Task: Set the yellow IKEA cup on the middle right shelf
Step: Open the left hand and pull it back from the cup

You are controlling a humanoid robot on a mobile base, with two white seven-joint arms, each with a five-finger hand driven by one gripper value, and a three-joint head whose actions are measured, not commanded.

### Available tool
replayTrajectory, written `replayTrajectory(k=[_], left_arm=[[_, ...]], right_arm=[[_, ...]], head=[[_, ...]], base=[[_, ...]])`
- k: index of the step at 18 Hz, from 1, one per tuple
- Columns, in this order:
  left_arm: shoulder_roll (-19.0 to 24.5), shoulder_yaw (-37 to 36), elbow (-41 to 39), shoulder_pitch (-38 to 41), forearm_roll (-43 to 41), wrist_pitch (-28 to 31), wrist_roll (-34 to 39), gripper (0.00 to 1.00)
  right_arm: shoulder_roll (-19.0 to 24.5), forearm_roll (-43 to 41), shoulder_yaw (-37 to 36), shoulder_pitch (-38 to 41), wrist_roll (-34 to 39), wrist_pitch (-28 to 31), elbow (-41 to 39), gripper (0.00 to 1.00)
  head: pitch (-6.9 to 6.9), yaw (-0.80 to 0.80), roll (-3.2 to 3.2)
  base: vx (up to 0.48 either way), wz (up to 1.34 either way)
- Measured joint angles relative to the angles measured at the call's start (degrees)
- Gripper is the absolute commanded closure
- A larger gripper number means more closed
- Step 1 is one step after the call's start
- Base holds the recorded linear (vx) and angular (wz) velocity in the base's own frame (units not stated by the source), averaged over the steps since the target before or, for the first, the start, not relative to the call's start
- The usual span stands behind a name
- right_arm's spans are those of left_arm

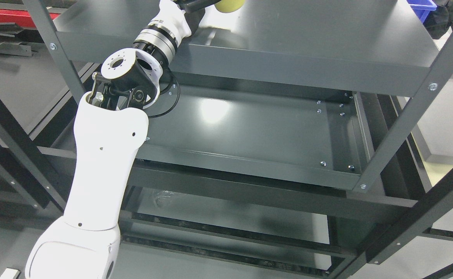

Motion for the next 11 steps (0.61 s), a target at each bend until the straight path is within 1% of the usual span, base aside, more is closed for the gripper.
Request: replayTrajectory(k=[1, 2, 7, 11], left_arm=[[0.00, -0.01, 0.26, -0.07, 0.25, 0.04, -0.63, 0.03], [-0.01, -0.01, 0.48, -0.13, 0.42, 0.10, -1.09, 0.01], [-0.03, -0.07, 0.59, -0.27, 0.82, 0.42, -2.18, 0.01], [-0.05, 0.04, -1.08, -0.25, 0.83, 1.25, -2.33, 0.01]], right_arm=[[0.00, 0.00, 0.00, 0.00, 0.00, 0.00, 0.00, 0.01], [0.00, 0.00, 0.00, 0.00, 0.00, 0.00, 0.00, 0.01], [0.00, 0.00, 0.00, 0.00, 0.00, 0.00, 0.00, 0.01], [0.00, 0.00, 0.00, 0.00, 0.00, 0.00, 0.00, 0.01]], head=[[0.00, 0.00, 0.00], [0.00, 0.00, 0.00], [0.00, 0.00, 0.00], [0.00, 0.00, 0.00]], base=[[0.000, 0.00], [0.000, 0.00], [0.000, 0.00], [0.000, 0.00]])
